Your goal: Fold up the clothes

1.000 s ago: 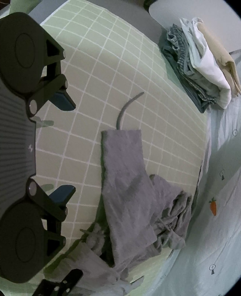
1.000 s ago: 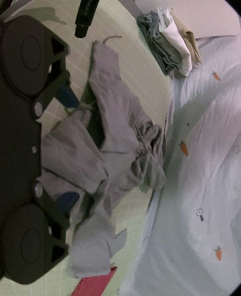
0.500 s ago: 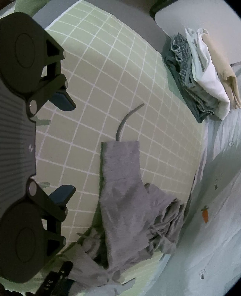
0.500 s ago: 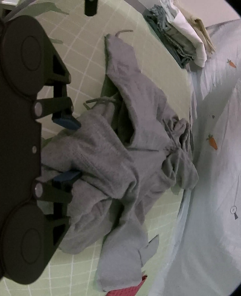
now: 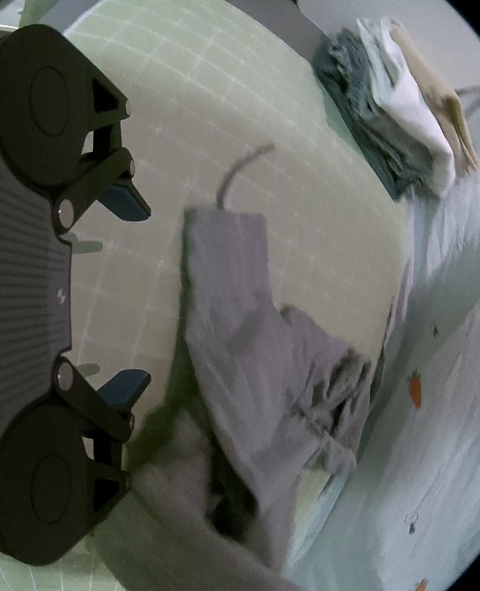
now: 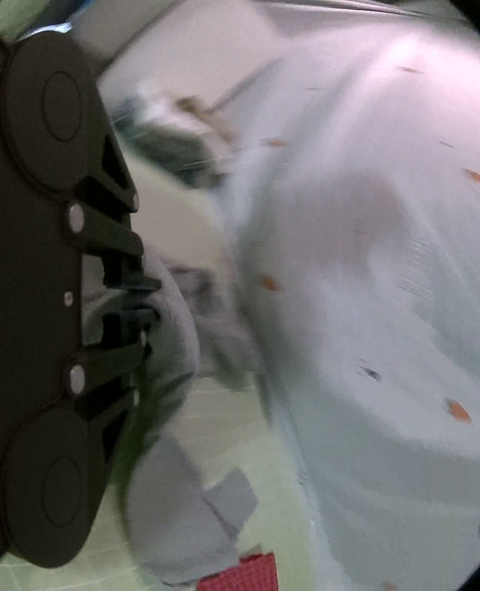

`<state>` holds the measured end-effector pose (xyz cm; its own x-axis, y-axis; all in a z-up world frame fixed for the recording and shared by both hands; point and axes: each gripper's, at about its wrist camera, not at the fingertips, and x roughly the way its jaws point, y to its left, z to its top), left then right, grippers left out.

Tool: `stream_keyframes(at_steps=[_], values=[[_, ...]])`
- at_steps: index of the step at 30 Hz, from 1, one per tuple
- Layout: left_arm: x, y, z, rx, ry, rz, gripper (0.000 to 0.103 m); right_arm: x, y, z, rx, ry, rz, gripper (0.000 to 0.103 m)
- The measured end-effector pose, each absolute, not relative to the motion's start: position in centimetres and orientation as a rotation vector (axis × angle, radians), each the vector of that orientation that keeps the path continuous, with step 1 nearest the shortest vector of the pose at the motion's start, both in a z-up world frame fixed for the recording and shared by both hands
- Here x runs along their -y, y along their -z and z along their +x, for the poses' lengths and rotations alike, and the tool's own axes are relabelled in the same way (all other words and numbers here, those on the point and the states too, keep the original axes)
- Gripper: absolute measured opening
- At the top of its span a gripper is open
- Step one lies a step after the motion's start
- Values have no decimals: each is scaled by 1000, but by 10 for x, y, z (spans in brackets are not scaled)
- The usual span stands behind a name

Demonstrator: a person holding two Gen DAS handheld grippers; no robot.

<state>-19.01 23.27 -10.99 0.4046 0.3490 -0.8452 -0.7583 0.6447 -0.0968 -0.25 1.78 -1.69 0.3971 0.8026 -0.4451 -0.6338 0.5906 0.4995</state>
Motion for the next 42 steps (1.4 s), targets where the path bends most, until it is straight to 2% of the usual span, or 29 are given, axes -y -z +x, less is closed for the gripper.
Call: stream_keyframes(at_steps=[4, 7, 10, 12, 13, 14, 15, 18, 19, 24, 28, 30, 33, 35, 36, 37, 38, 39, 40, 41, 42], values=[[-228, 109, -165, -897, -713, -529, 88, 12, 5, 40, -679, -903, 416, 10], [-225, 113, -149, -911, -709, -542, 88, 19, 31, 72, -755, -795, 285, 12], [-220, 119, -136, -943, -699, -559, 88, 16, 72, 90, -880, -571, -19, 20], [-217, 124, -129, -967, -679, -574, 88, 25, 84, 90, -900, -540, -23, 23], [-216, 127, -126, -978, -669, -580, 88, 29, 90, 89, -911, -524, -26, 45], [-214, 129, -121, -987, -658, -586, 88, 33, 96, 89, -919, -510, -22, 72], [-211, 132, -116, -1001, -642, -594, 88, 37, 98, 90, -918, -512, 15, 80], [-202, 141, -97, -1039, -591, -614, 88, 39, 103, 93, -900, -522, 81, 90], [-198, 144, -90, -1050, -575, -616, 88, 38, 105, 97, -896, -537, 91, 103], [-186, 155, -60, -1074, -521, -640, 88, 17, 118, 101, -879, -656, -1, 103], [-187, 162, -46, -1055, -519, -714, 87, 11, 122, 110, -882, -693, 39, 103], [-189, 163, -43, -1035, -526, -745, 86, 6, 121, 117, -888, -707, 67, 103], [-192, 163, -39, -1013, -535, -769, 79, -9, 118, 129, -879, -717, 91, 103], [-193, 161, -39, -1006, -539, -762, 65, -22, 117, 135, -875, -714, 84, 103], [-193, 161, -39, -1004, -544, -760, 61, -30, 119, 138, -888, -706, 64, 103], [-194, 160, -40, -1003, -552, -758, 52, -37, 123, 140, -908, -694, 39, 103], [-196, 160, -40, -1005, -561, -754, 37, -44, 126, 143, -930, -680, 16, 103], [-198, 160, -40, -1009, -574, -750, 26, -49, 130, 145, -962, -656, 2, 102], [-202, 160, -41, -1012, -590, -756, 10, -49, 133, 145, -984, -638, 9, 95], [-205, 161, -43, -1009, -597, -773, 7, -49, 136, 146, -1003, -620, 17, 87], [-209, 162, -46, -1003, -603, -794, 6, -45, 136, 145, -1012, -601, 30, 84]])
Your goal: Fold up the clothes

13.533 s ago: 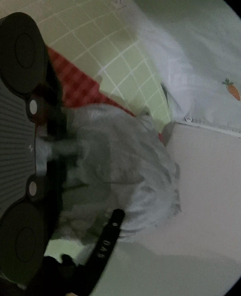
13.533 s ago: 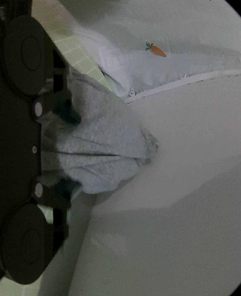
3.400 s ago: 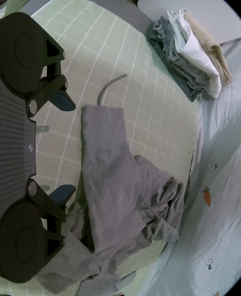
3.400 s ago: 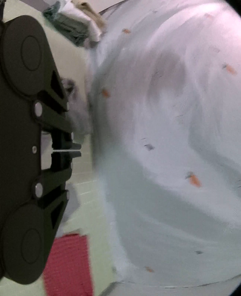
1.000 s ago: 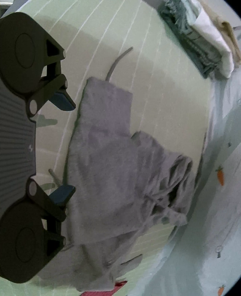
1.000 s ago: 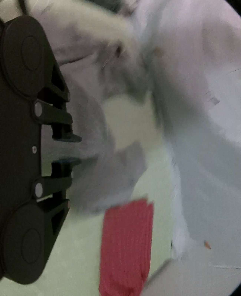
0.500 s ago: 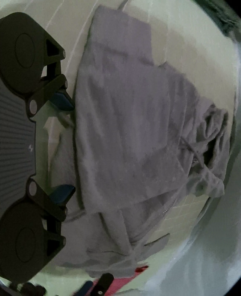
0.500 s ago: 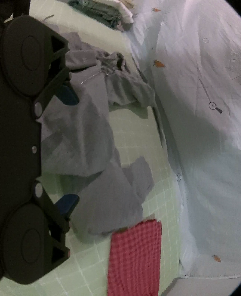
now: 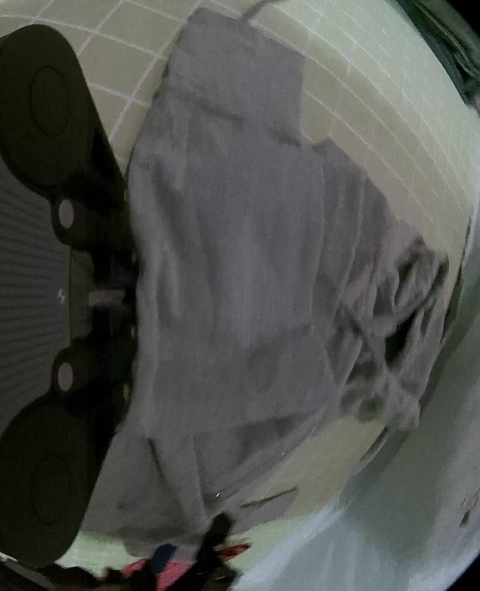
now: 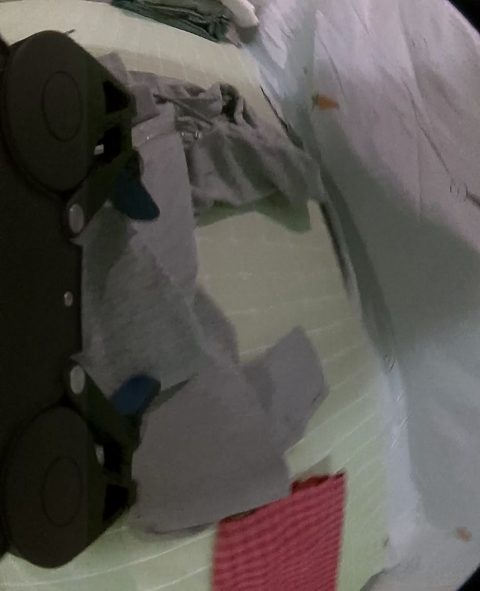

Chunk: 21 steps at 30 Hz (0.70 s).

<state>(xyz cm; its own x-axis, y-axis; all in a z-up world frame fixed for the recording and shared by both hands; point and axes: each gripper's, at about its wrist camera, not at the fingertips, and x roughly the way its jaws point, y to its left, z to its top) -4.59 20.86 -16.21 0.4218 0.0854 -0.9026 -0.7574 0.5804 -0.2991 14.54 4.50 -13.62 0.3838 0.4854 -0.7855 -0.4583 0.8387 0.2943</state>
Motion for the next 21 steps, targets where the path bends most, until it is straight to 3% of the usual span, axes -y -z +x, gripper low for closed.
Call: stream_keyframes(at_steps=[5, 7, 14, 18, 21], values=[[-219, 144, -62, -942, -647, -741, 6, -12, 129, 137, -994, -619, 89, 30], [-225, 123, -73, -879, -711, -679, 6, 2, 123, 129, -969, -625, 115, 15], [-268, 42, -104, -647, -926, -446, 6, 47, 102, 85, -967, -702, 198, 7], [-286, 46, -102, -662, -879, -461, 11, 34, 116, 61, -1023, -726, 130, 8], [-273, 61, -109, -726, -814, -456, 22, 21, 129, 54, -1071, -696, 52, 14]])
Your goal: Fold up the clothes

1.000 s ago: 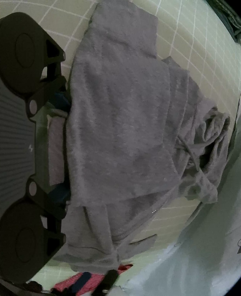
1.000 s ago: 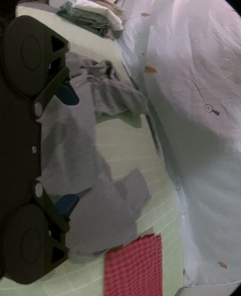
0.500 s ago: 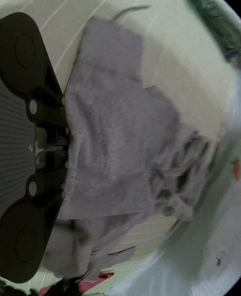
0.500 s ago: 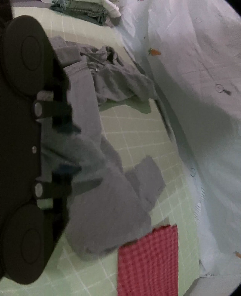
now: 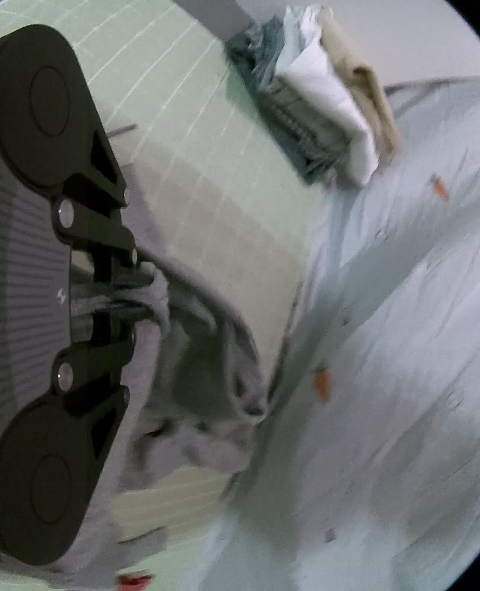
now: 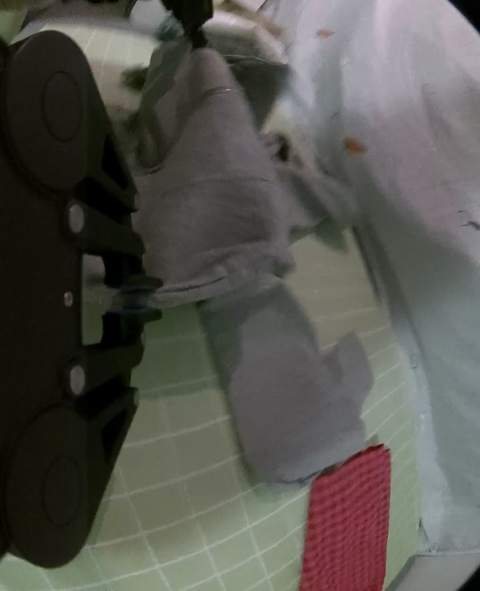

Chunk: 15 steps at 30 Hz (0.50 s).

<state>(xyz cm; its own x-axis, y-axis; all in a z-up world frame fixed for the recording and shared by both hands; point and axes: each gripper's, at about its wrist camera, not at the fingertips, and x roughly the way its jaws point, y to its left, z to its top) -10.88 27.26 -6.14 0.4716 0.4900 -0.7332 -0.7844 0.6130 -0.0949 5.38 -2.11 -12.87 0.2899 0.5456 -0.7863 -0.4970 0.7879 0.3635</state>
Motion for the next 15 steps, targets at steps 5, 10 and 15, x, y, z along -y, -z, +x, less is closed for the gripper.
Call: stream_keyframes(at_steps=[5, 10, 15], values=[[-253, 89, -137, -805, -772, -558, 49, 22, 135, 49, -1080, -671, 66, 27], [-239, 114, -150, -925, -676, -619, 57, 19, 147, 38, -1088, -637, 5, 72], [-234, 126, -151, -966, -614, -628, 61, 12, 159, 24, -1108, -652, -39, 100]])
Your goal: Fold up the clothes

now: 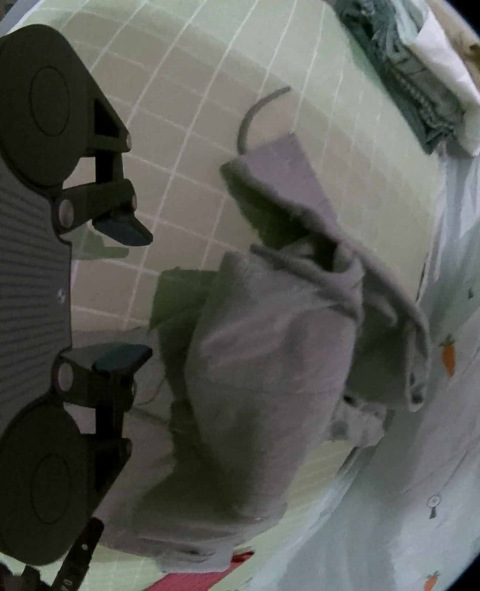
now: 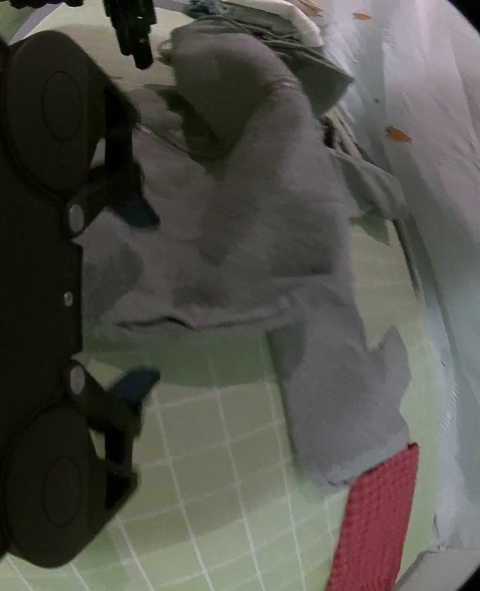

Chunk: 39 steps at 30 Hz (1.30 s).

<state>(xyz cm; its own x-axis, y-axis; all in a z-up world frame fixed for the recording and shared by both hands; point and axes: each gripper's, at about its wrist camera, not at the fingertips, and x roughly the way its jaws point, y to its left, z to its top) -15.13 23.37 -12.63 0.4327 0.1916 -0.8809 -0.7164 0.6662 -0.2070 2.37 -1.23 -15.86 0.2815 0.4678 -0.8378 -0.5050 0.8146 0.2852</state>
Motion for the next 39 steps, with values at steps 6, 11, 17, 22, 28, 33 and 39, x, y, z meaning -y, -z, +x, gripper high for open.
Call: stream_keyframes(at_steps=[6, 11, 17, 22, 28, 33, 39], values=[[-226, 140, -136, -993, -543, -629, 66, 4, 169, 6, -1120, -693, -74, 103], [-225, 150, -119, -1008, -518, -617, 71, 3, 178, -4, -1107, -700, -102, 103], [-223, 157, -109, -1007, -523, -624, 23, -4, 180, -12, -1099, -710, -198, 103], [-216, 144, -122, -966, -565, -606, 9, -17, 183, -20, -1090, -702, -330, 103], [-187, 103, -168, -957, -558, -383, 9, -18, 183, -21, -1097, -700, -328, 103], [-189, 98, -197, -1002, -549, -403, 11, -23, 183, -30, -1094, -722, -354, 103], [-221, 92, -224, -923, -665, -514, 26, -28, 185, -35, -1097, -695, -368, 103]])
